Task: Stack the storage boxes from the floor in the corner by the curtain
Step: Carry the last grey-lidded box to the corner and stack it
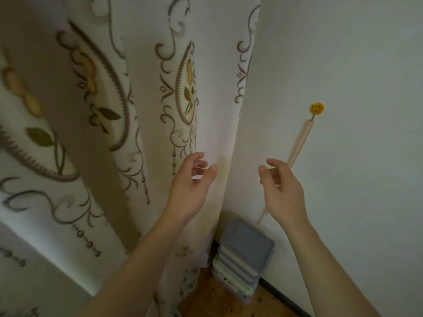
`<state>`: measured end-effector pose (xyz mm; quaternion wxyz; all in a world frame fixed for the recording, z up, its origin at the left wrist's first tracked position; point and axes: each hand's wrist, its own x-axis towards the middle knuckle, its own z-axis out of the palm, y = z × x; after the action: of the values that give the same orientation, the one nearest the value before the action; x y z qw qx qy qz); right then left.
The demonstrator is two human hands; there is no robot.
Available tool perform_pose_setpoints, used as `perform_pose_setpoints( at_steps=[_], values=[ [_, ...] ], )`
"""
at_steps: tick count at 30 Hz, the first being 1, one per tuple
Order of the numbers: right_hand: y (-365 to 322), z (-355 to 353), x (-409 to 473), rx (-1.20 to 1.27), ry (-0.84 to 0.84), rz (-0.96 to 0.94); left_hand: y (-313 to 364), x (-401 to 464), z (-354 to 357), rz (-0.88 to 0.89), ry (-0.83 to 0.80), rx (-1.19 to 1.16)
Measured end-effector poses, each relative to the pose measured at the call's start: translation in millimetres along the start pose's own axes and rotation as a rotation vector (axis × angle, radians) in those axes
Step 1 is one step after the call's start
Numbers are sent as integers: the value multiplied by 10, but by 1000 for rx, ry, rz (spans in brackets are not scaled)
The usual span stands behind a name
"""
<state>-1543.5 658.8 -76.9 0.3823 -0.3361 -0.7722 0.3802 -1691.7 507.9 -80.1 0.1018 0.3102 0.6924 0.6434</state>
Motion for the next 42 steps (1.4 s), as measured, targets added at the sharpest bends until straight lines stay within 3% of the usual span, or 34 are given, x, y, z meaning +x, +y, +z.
perform_pose_setpoints(
  at_steps=[9, 26, 42],
  values=[
    [-319, 145, -359, 117, -208, -132, 316, -797, -369, 5, 263, 78],
    [-1032, 498, -1966, 342, -801, -391, 636, -3099, -1151, -57, 885, 171],
    [-2074, 87, -4792, 490, -1188, -582, 1444, -6225, -1656, -175, 1341, 392]
  ],
)
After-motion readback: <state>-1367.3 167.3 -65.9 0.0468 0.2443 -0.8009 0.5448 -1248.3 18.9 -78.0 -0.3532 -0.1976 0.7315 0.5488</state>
